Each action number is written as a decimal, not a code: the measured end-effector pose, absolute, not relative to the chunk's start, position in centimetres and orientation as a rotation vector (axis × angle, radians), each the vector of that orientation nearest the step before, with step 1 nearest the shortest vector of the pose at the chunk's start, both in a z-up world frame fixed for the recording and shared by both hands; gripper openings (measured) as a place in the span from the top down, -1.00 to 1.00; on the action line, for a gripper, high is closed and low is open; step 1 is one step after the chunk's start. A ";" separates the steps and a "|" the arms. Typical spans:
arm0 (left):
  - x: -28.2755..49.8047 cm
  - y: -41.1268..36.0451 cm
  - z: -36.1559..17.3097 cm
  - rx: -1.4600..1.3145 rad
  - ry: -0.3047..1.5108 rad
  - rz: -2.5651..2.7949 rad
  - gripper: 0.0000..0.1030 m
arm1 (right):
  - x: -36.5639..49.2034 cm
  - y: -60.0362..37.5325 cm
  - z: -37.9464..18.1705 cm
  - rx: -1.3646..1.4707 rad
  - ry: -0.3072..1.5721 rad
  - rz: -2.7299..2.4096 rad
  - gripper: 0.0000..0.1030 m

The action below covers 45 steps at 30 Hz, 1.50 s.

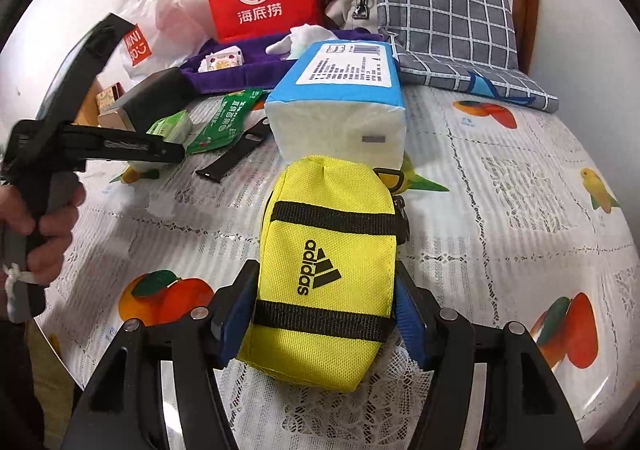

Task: Organize soft objects
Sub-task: 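Lift the adidas pouch with the right tool while left grasps the green tissue pack, then carry the pouch with the right tool while left carries the tissue pack to the towel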

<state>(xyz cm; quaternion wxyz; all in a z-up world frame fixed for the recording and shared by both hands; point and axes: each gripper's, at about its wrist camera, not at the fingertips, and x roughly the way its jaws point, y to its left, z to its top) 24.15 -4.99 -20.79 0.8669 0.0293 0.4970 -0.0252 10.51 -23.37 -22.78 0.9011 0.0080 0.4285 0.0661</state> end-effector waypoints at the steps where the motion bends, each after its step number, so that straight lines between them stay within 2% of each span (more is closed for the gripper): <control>1: 24.2 -5.0 -20.8 0.056 1.036 -0.056 -0.18 | 10.5 -23.3 -22.8 0.014 0.885 0.136 -0.24; 7: 24.1 -4.7 -20.8 0.049 1.012 -0.067 -0.08 | 10.5 -23.1 -22.9 0.006 0.879 0.124 -0.24; 29: 19.1 -1.8 -20.4 0.051 1.047 -0.082 -0.06 | 9.8 -22.7 -21.8 -0.001 0.919 0.069 -0.21; 37: 16.5 0.6 -19.7 0.021 1.053 -0.051 -0.05 | 8.4 -22.7 -19.2 -0.010 0.869 0.050 -0.21; 45: 13.8 2.1 -16.6 -0.002 1.007 -0.047 -0.05 | 6.7 -22.1 -15.6 -0.014 0.804 0.064 -0.21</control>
